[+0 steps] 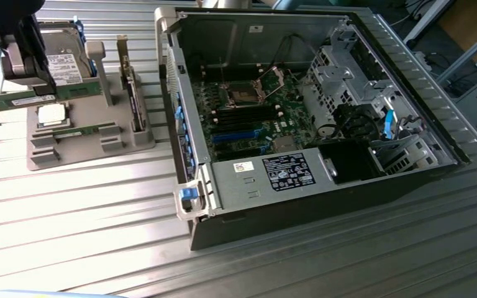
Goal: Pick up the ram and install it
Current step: 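Pick up the ram and move it above insertion slot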
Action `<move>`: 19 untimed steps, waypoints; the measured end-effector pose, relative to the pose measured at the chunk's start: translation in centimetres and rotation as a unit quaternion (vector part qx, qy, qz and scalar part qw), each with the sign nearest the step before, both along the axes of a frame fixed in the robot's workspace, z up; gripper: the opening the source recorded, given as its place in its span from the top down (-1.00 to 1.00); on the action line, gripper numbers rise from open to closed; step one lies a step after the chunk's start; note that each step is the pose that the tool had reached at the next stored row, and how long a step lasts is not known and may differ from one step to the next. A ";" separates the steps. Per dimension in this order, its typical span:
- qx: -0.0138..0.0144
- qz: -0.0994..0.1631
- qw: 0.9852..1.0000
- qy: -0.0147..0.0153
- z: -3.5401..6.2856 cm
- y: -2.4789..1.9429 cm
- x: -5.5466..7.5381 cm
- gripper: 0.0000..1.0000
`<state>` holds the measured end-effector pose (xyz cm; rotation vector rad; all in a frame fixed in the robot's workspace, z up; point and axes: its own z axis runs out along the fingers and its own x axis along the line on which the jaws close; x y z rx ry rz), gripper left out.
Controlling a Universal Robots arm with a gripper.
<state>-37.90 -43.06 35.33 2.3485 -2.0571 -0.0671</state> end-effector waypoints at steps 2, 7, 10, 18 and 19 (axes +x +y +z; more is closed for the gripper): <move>0.000 0.000 1.000 0.000 0.21 0.00 0.0 0.75; 0.000 0.000 1.000 0.000 0.73 0.00 0.0 0.75; 0.000 0.000 1.000 0.000 1.11 0.00 0.0 0.75; 0.000 0.000 1.000 0.000 1.60 0.00 0.0 0.75; 0.000 0.000 1.000 0.000 1.66 0.00 0.0 0.75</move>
